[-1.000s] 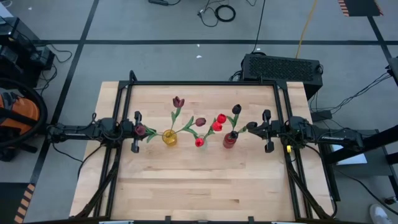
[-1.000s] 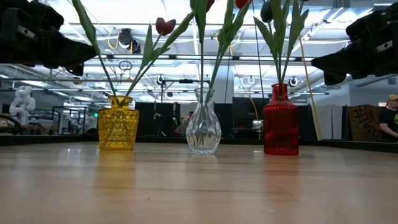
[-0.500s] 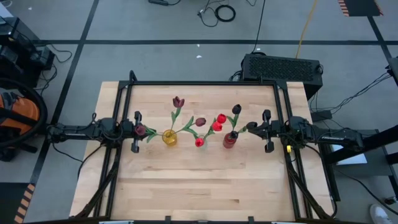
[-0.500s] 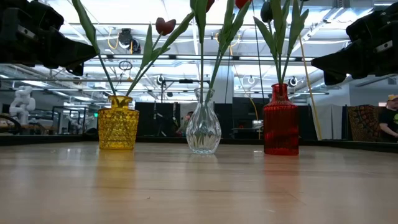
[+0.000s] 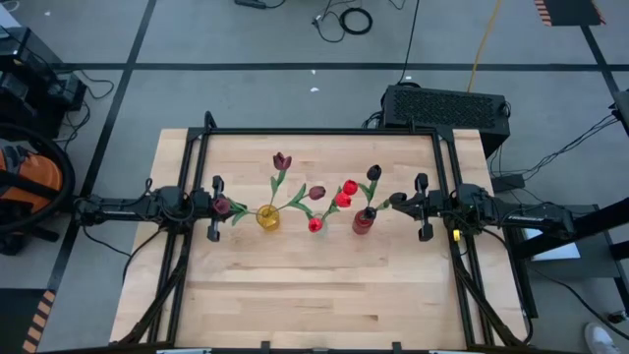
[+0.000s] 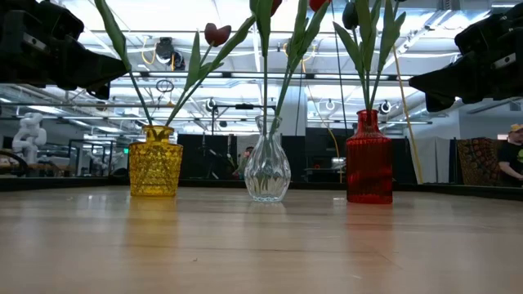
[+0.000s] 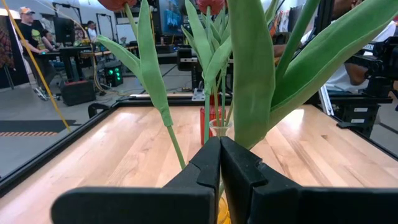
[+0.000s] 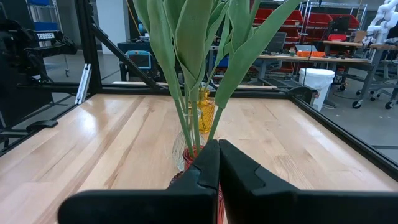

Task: Sort flowers into vase by color
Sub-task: Return to Home Position

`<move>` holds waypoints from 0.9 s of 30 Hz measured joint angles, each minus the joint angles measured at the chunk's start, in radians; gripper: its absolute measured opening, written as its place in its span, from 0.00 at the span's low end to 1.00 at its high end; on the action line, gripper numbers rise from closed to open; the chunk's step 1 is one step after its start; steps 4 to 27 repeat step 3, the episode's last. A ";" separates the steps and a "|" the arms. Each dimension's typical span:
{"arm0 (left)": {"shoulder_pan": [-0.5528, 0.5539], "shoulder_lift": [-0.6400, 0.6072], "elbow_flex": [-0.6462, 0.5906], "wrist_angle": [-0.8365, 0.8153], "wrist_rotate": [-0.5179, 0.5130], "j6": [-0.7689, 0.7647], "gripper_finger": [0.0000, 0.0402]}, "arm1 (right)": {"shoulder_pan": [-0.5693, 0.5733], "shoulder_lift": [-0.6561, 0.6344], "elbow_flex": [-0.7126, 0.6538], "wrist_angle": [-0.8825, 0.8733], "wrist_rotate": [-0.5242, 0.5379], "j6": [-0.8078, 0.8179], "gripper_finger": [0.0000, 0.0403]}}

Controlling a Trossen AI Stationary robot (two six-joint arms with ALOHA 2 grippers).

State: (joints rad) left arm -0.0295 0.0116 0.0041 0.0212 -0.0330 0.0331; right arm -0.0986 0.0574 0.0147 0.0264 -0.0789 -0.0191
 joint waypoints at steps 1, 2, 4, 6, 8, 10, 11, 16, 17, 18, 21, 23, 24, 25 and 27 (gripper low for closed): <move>0.000 0.000 0.000 0.000 0.000 0.000 0.04 | 0.000 0.000 0.000 0.000 0.000 0.000 0.00; 0.000 0.000 0.000 0.000 0.000 0.000 0.04 | 0.000 0.000 0.000 0.000 0.000 0.000 0.00; 0.000 0.000 0.000 0.000 0.000 0.000 0.04 | 0.000 0.000 0.000 0.000 0.000 0.000 0.00; 0.000 0.000 0.000 0.000 0.000 0.000 0.04 | 0.000 0.000 0.000 0.000 0.000 0.000 0.00; 0.000 0.000 0.000 0.000 0.000 0.000 0.04 | 0.000 0.000 0.000 0.000 0.000 0.000 0.00; 0.000 0.000 0.000 0.000 0.000 0.000 0.04 | 0.000 0.000 0.000 0.000 0.000 0.000 0.00; 0.000 0.000 0.000 0.000 0.000 0.000 0.04 | 0.000 0.000 0.000 0.000 0.000 0.000 0.00; 0.000 0.000 0.000 0.000 0.000 0.000 0.04 | 0.000 0.000 0.000 0.000 0.000 0.000 0.00; 0.000 0.000 0.000 0.000 0.000 0.000 0.04 | 0.000 0.000 0.000 0.000 0.000 0.000 0.00; 0.000 0.000 0.000 0.000 0.000 0.000 0.04 | 0.000 0.000 0.000 0.000 0.000 0.000 0.00; 0.000 0.000 0.000 0.000 0.000 0.000 0.04 | 0.000 0.000 0.000 0.000 0.000 0.000 0.00; 0.000 0.000 0.000 0.000 0.000 0.000 0.04 | 0.000 0.000 0.000 0.000 0.000 0.000 0.00; 0.000 0.000 0.000 0.000 0.000 0.000 0.04 | 0.000 0.000 0.000 0.000 0.000 0.000 0.00; 0.000 0.000 0.000 0.000 0.000 0.000 0.04 | 0.000 0.000 0.000 0.000 0.000 0.000 0.00; 0.000 0.000 0.000 0.000 0.000 0.000 0.04 | 0.000 0.000 0.000 0.000 0.000 0.000 0.00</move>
